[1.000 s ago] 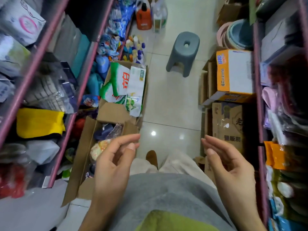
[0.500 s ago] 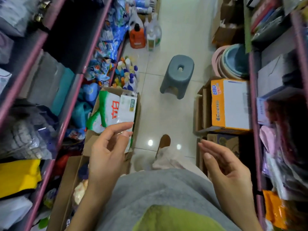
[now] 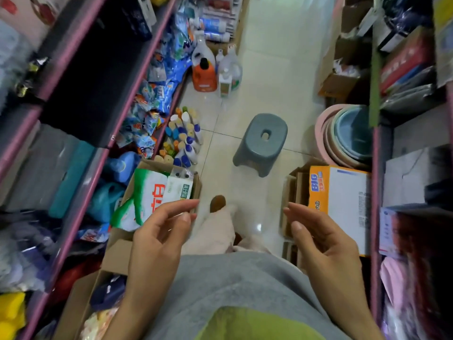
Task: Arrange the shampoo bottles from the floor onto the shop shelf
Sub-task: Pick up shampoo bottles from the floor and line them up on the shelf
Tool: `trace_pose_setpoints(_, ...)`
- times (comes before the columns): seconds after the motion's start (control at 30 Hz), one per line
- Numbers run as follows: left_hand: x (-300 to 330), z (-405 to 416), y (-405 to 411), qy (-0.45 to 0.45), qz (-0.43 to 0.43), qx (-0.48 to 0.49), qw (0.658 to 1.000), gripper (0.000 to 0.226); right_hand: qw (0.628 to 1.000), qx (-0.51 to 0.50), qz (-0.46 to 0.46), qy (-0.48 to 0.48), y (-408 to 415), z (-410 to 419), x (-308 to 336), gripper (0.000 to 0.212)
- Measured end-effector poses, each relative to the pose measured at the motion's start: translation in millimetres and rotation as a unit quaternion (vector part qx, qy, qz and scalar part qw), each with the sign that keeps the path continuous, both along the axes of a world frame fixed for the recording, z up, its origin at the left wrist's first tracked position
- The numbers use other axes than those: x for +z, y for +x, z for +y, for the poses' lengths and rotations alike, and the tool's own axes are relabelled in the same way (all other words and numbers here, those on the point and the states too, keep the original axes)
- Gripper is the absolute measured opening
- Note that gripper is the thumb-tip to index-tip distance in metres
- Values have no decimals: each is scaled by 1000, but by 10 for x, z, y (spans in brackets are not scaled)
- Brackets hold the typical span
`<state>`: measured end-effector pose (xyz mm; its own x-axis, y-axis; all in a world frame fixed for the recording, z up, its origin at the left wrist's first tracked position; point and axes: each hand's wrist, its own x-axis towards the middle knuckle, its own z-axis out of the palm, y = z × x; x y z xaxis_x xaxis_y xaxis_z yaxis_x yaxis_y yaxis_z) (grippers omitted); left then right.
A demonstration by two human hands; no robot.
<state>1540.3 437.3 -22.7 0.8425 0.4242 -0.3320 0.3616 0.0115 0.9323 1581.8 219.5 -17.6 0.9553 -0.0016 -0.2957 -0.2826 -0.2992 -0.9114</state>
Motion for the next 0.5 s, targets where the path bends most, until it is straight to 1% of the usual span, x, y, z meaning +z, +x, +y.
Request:
trace_pose_setpoints(0.03,-22,29,115,-2,5,2,1000,22,1000,4,-2,2,158,40,-5,29)
trace_pose_setpoints(0.13,-82,147,548,-4,12,4,1000,15,1000,17,-11,1,658,179,-45,28)
trace_pose_setpoints(0.3,-99,481,1472,6,1,13,1000,16,999,24,-19,-9,1593,517,-97,29)
trace_pose_setpoints(0.4,-63,730,1996,11,3,13,1000,22,999,30,-7,-14,2071,727,-100,29)
trace_pose_setpoints(0.5,-26,953,2478,10,-8,11,1000,18,999,30,5,-18,2467,923,-85,29)
